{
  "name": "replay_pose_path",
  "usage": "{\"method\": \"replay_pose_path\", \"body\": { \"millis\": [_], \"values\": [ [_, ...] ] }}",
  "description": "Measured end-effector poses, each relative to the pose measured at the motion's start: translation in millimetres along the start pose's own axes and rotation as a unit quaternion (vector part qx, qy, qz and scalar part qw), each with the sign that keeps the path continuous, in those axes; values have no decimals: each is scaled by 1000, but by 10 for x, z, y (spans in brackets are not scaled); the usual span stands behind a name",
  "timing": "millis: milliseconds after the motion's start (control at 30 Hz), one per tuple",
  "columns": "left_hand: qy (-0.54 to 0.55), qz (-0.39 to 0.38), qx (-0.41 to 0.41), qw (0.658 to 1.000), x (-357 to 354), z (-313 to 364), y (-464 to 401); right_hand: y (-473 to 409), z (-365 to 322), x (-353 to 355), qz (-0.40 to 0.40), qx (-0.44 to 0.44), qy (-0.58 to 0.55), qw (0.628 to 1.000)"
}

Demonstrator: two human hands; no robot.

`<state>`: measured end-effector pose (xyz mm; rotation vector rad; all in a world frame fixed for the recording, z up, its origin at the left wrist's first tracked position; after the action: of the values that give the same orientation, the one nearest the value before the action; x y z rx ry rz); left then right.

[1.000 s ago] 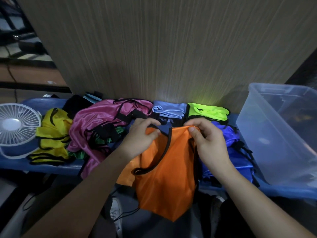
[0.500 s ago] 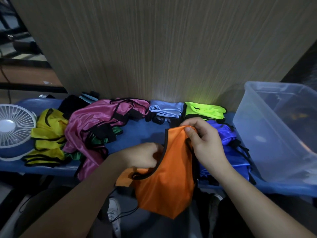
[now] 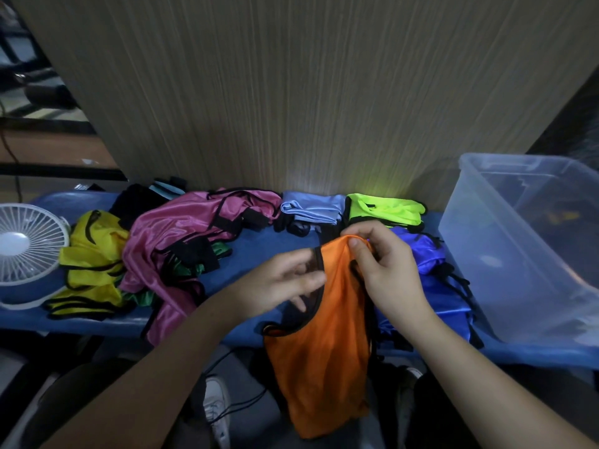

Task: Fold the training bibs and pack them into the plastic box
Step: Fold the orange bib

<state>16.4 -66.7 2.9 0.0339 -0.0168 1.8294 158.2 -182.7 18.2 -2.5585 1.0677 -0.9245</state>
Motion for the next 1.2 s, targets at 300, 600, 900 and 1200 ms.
{"method": "replay_pose_path", "body": {
  "millis": [300, 600, 900, 1200],
  "values": [
    [20, 96, -116, 988, -88, 191, 40, 49, -185, 57, -49, 56, -22, 997],
    [-34, 154, -141, 977, 53, 131, -3, 21, -118, 79, -69, 34, -11, 997],
    [-52, 172, -111, 977, 73, 62, -73, -57, 44, 97, -110, -3, 119, 987],
    [-108, 23, 89, 990, 163, -333, -75, -93, 17, 123, -74, -48, 89, 992]
  ]
}}
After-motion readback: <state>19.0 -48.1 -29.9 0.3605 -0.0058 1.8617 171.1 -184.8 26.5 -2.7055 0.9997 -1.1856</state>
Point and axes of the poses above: each hand's wrist, its own y-axis away from the middle knuckle, its own x-axis out of the back of the hand, z = x × y, the point moved 3 cm from there along -y, towards the middle knuckle, and after that the axes turned 12 degrees about y, right-handed, at the moved point
